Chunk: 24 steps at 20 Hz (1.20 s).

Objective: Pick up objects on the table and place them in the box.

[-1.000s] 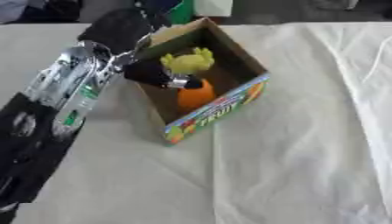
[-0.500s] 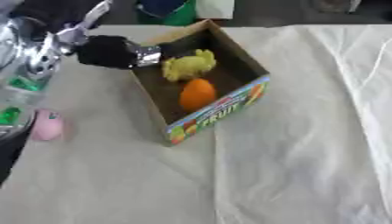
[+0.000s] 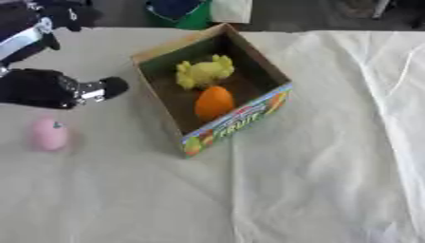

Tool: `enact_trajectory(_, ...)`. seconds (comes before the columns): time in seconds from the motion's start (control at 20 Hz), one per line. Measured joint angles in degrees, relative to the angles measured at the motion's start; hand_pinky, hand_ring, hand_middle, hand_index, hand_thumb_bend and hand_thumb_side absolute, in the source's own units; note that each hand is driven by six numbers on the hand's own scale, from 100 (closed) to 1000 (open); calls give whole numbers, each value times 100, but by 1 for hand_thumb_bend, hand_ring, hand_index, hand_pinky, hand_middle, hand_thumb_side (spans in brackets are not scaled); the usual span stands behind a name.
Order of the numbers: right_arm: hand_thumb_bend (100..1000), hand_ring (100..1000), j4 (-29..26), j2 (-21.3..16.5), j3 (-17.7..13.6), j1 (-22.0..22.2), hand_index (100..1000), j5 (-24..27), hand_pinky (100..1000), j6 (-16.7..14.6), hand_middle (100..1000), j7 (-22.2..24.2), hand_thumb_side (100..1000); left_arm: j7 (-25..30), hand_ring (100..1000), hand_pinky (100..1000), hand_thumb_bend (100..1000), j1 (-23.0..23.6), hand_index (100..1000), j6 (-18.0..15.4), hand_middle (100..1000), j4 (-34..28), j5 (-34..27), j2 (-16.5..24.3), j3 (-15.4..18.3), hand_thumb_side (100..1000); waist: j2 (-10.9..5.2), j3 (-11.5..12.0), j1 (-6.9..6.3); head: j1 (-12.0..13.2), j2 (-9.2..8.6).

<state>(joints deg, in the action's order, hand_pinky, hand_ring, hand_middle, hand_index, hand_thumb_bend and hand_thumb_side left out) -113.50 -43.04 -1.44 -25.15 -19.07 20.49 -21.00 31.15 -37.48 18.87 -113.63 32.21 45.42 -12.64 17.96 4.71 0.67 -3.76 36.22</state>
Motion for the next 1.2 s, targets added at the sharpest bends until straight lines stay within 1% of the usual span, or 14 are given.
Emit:
enact_trajectory(0.2, 100, 731, 0, 0, -28, 0, 770, 9, 698, 4, 620, -10, 709, -114, 865, 688, 597, 315, 959, -53, 840, -1, -52, 185, 47, 809, -1, -9, 47, -182, -1)
enact_trajectory(0.35, 100, 731, 0, 8, -31, -4, 769, 26, 697, 3, 619, -27, 709, -172, 866, 691, 609, 505, 959, -99, 842, -1, -73, 263, 70, 813, -4, -17, 56, -325, 10)
enact_trajectory(0.5, 100, 730, 0, 53, -32, -9, 769, 49, 697, 2, 619, -38, 709, -212, 867, 694, 627, 666, 961, -152, 843, -2, -82, 343, 94, 821, -8, -37, 67, -427, 98)
enact_trajectory(0.65, 100, 730, 0, 82, -33, -16, 769, 55, 697, 0, 619, -44, 709, -210, 872, 701, 668, 819, 961, -234, 847, -2, -88, 420, 123, 822, -8, -41, 81, -516, 156)
enact_trajectory(0.85, 100, 730, 0, 99, -33, -34, 769, 57, 697, 1, 618, -46, 708, -166, 872, 704, 705, 1009, 960, -336, 846, -2, -26, 515, 133, 816, -8, -50, 83, -537, 158)
enact_trajectory(1.05, 100, 730, 0, 101, -33, -36, 769, 60, 697, 3, 618, -48, 708, -116, 872, 705, 709, 1132, 960, -415, 847, -2, 87, 580, 134, 815, -7, -71, 83, -478, 157)
enact_trajectory(1.1, 100, 729, 0, 101, -33, -37, 769, 60, 697, 4, 618, -49, 709, -109, 876, 712, 731, 1136, 958, -431, 851, -1, 108, 587, 134, 802, -6, -71, 83, -463, 157)
enact_trajectory(1.2, 100, 729, 0, 103, -34, -39, 769, 61, 697, 8, 617, -54, 710, -81, 879, 716, 732, 1236, 958, -460, 854, 28, 179, 629, 130, 792, 11, -72, 82, -385, 153)
